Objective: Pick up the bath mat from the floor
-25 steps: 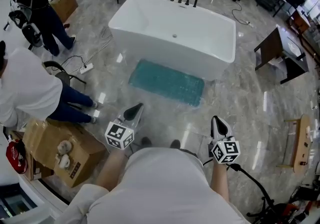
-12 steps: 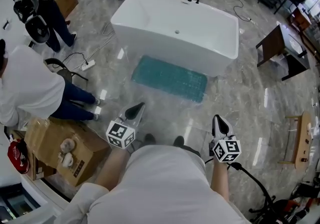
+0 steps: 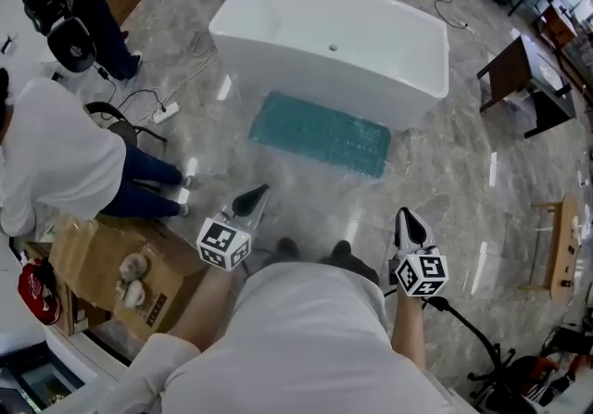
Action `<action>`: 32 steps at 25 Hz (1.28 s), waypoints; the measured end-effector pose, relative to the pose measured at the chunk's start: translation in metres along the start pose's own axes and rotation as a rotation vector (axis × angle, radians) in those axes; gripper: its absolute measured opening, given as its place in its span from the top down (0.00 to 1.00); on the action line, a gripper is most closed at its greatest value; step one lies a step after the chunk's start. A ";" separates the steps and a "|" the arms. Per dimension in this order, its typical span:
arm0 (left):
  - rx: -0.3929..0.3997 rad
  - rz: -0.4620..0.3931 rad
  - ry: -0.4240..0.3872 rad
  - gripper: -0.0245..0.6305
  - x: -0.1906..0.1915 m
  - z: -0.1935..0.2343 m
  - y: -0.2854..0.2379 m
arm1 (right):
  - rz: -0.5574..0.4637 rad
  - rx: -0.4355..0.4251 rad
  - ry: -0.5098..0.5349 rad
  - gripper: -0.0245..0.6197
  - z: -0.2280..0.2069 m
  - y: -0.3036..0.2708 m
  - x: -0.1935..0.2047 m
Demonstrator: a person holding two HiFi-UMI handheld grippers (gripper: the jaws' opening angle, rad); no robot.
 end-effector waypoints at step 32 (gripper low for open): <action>-0.086 0.028 0.026 0.96 -0.012 0.090 -0.092 | 0.040 -0.138 0.008 0.95 -0.027 -0.159 -0.024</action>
Point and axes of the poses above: the fingertips, and each gripper's own axes: y backward along the fingers, z to its left, x out of its underside, the point moved 3 cm from there along y, backward along the fingers, and after that the axes turned 7 degrees about -z, right-handed, at the moved point
